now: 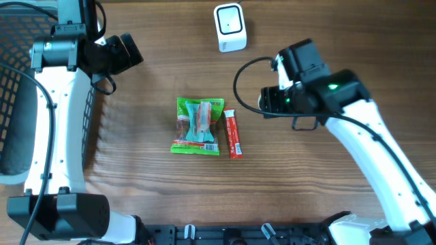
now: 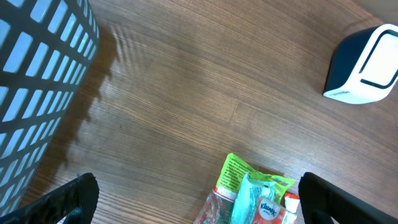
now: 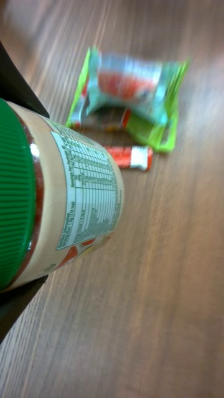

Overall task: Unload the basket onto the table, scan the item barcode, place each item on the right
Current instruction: 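Carry the jar up to the white scanner with the right gripper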

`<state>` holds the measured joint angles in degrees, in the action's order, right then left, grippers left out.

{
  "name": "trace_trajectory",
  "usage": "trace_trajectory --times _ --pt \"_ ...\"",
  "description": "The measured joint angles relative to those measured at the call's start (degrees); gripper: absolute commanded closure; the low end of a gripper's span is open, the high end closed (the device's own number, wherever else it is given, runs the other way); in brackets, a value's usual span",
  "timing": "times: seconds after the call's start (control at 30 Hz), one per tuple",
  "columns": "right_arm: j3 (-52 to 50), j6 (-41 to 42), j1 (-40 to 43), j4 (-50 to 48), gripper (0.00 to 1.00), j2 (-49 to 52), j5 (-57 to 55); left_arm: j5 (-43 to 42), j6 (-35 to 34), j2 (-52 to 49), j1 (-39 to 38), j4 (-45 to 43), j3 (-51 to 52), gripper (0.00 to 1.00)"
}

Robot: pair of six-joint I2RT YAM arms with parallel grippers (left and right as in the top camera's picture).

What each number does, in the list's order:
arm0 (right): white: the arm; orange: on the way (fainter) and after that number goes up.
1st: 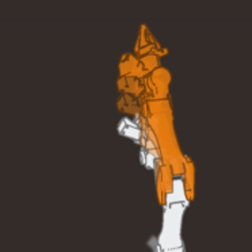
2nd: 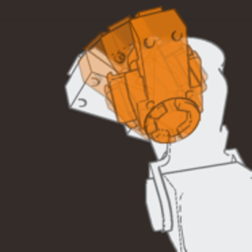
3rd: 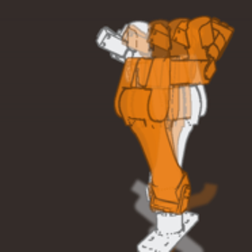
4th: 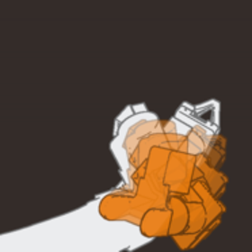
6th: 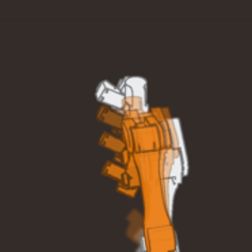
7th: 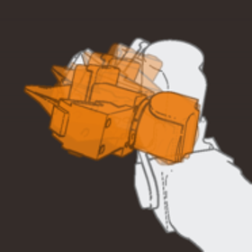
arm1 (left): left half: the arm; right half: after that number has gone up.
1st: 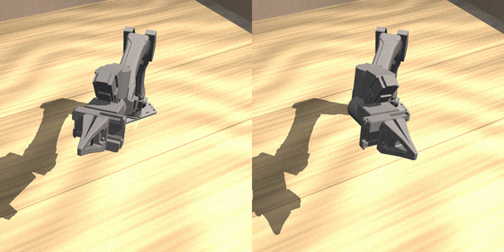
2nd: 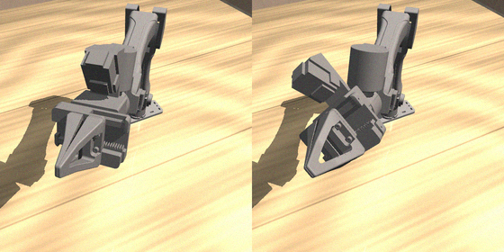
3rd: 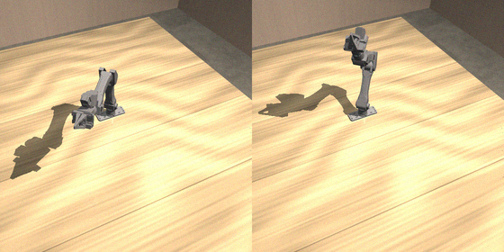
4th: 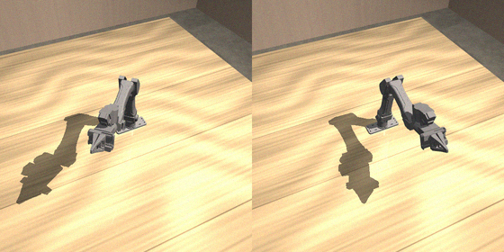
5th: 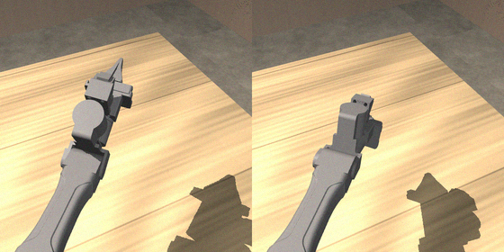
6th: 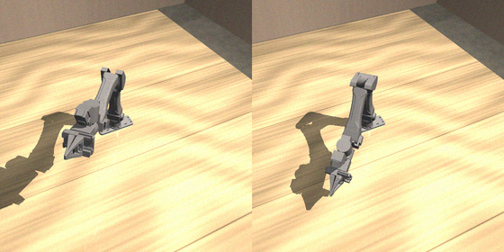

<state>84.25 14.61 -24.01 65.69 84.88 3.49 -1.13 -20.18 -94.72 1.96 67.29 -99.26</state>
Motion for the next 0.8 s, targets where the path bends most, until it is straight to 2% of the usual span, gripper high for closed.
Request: trace_trajectory --times 0.1,0.27,0.4,0.8 --pt "8.9 0.0 0.0 5.3 0.52 1.3 0.8 0.0 0.0 0.0 0.0 0.0 0.0 0.0" --pt "32.7 0.0 0.0 15.0 0.52 8.0 0.7 0.0 0.0 0.0 0.0 0.0 0.0 0.0" --pt "41.9 0.0 0.0 17.4 0.51 12.8 0.3 0.0 0.0 0.0 0.0 0.0 0.0 0.0" --pt "42.7 -1.4 0.0 -6.7 0.56 34.2 -0.3 0.0 0.0 0.0 0.0 -0.1 0.0 0.0"
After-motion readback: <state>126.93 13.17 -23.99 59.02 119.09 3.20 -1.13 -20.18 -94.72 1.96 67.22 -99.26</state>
